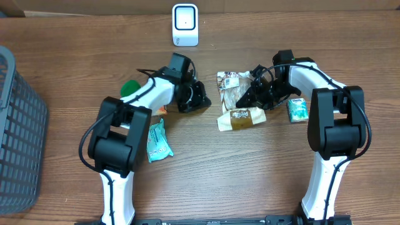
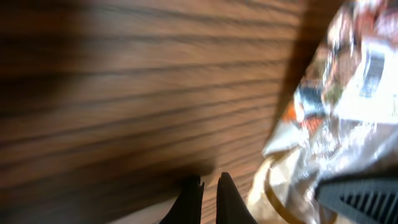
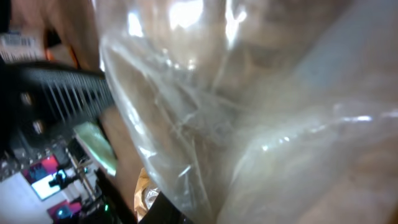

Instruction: Scan the item barcode

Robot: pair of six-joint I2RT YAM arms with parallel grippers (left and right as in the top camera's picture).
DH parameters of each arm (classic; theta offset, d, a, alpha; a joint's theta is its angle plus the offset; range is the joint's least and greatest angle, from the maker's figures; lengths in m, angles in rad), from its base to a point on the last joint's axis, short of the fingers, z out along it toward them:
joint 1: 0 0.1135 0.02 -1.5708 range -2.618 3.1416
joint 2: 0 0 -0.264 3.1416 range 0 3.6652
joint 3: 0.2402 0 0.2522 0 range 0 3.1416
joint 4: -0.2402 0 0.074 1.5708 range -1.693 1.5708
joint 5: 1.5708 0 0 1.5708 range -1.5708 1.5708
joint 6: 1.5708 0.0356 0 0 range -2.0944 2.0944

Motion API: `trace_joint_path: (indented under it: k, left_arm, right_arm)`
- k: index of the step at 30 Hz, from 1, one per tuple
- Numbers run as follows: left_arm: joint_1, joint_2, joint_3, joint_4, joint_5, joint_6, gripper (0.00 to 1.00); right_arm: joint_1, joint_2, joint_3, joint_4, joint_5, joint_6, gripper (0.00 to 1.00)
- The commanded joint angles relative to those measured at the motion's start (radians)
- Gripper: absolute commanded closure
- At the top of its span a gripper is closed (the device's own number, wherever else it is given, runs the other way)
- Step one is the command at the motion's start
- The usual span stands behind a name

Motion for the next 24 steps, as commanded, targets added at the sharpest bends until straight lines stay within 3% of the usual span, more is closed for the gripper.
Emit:
trace_joint_path:
  k: [1,9,15,19,24]
  left_arm:
    - [0.062,0.009,0.003,-0.093,-0.146,0.115,0.96]
    - [0.152,-0.319,0.152,-0.405,-0.305,0.263,0.96]
    - [0.289,-0.583,0.294,-0.579,-0.333,0.339,0.94]
    - [0.38,-0.715,0.317,-0.595,-0.361,0.344,0.6]
    - [0.461,-0.818,0.317,-0.624,-0.52,0.344,0.24]
  right_arm:
    - [0.007,-0.034,0.064,-0.049,-0.014,-0.097,0.96]
    - [0.009,-0.217,0.148,-0.156,-0.021,-0.125,0.96]
    - [0.02,-0.382,0.148,-0.154,-0.062,-0.129,0.96]
    - [0.039,-0.457,0.148,-0.146,-0.077,-0.134,0.96]
    - [0.055,-0.528,0.148,-0.137,-0.247,-0.211,0.96]
